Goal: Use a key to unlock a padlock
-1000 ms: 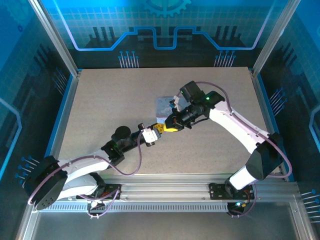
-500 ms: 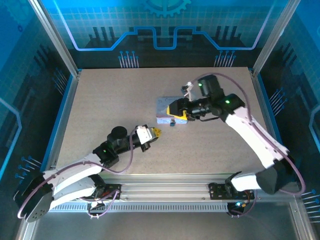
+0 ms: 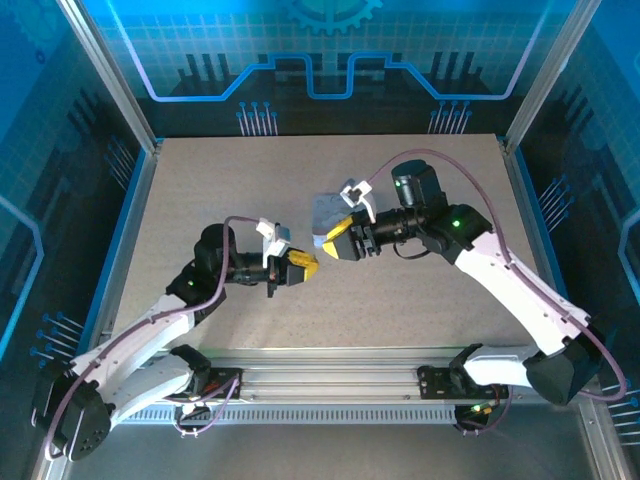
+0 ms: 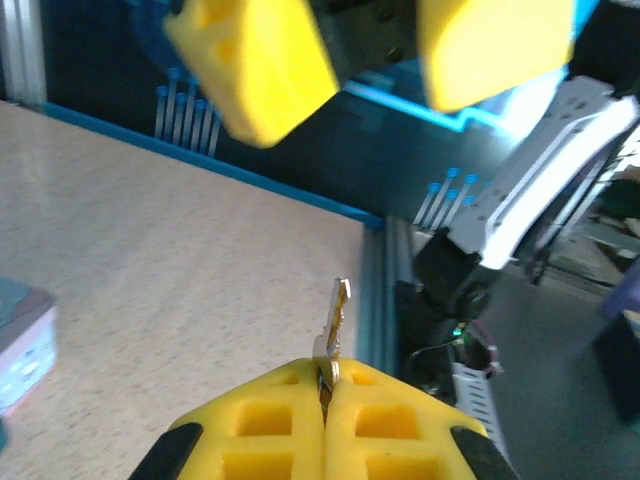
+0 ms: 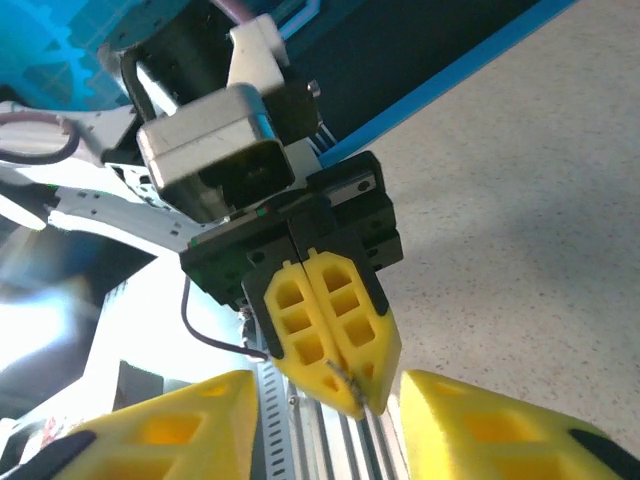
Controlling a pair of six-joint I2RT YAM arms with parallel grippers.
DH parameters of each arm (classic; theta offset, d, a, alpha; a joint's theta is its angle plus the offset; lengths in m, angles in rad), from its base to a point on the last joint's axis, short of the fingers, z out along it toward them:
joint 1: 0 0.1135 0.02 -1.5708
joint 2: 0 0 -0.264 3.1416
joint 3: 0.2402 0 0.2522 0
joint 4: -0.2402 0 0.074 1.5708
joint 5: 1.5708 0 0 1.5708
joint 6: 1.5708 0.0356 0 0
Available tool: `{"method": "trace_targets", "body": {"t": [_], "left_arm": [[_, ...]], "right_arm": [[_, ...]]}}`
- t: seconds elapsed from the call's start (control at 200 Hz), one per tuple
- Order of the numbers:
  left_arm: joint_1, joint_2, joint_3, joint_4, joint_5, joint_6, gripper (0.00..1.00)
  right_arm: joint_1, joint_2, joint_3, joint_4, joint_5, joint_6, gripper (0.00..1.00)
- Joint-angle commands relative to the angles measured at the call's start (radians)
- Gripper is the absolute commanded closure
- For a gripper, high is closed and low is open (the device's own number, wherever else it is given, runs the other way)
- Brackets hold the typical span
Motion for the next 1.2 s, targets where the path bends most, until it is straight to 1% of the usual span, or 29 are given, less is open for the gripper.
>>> {"method": "trace_targets", "body": {"t": [0.0,0.04,0.18,0.41,0.48,0.695,0.755,0.895,0.97,1.091,1.101,1.126,1.146,1.171,1.196], "left_arm": [[0.012,0.023,0.043,-0.026,0.141,-0.076,1.00],[0.011,0.030,0.050,-0.026,0.151,-0.080,1.00],[0.011,0.041,0.061,-0.026,0.160,-0.085,1.00],[0.012,0.054,0.075,-0.038,0.175,-0.087,1.00],[0.011,0.059,0.078,-0.033,0.182,-0.094,1.00],[0.011,0.076,0.095,-0.013,0.204,-0.124,1.00],[0.011,0.078,0.098,-0.013,0.208,-0.129,1.00],[0.012,0.078,0.101,-0.019,0.202,-0.133,1.00],[0.017,0.073,0.096,-0.015,0.189,-0.133,1.00],[0.027,0.047,0.061,0.023,0.116,-0.148,1.00],[0.029,0.042,0.057,0.027,0.109,-0.152,0.97],[0.031,0.032,0.045,0.037,0.079,-0.162,0.77],[0.033,0.022,0.035,0.045,0.048,-0.174,0.67],[0.035,0.008,0.020,0.057,0.012,-0.188,0.58],[0.036,-0.010,0.004,0.067,-0.026,-0.205,0.51]], "right_arm": [[0.039,0.020,0.040,-0.022,-0.076,-0.091,0.61],[0.055,0.030,0.046,-0.032,-0.075,-0.099,0.61],[0.072,0.046,0.045,-0.040,-0.079,-0.097,0.70],[0.075,0.053,0.040,-0.046,-0.083,-0.099,0.70],[0.080,0.060,0.039,-0.052,-0.087,-0.105,0.68],[0.091,0.085,0.038,-0.073,-0.084,-0.122,0.69],[0.094,0.089,0.037,-0.075,-0.081,-0.124,0.74],[0.091,0.083,0.026,-0.060,-0.044,-0.110,1.00],[0.086,0.072,0.012,-0.032,0.001,-0.070,1.00],[0.072,0.046,-0.057,0.094,0.071,0.070,1.00],[0.071,0.043,-0.064,0.104,0.078,0.079,1.00],[0.070,0.036,-0.081,0.134,0.096,0.110,1.00],[0.071,0.028,-0.095,0.156,0.116,0.131,1.00],[0.071,0.020,-0.113,0.182,0.137,0.158,1.00],[0.069,0.012,-0.130,0.209,0.153,0.177,1.00]]}}
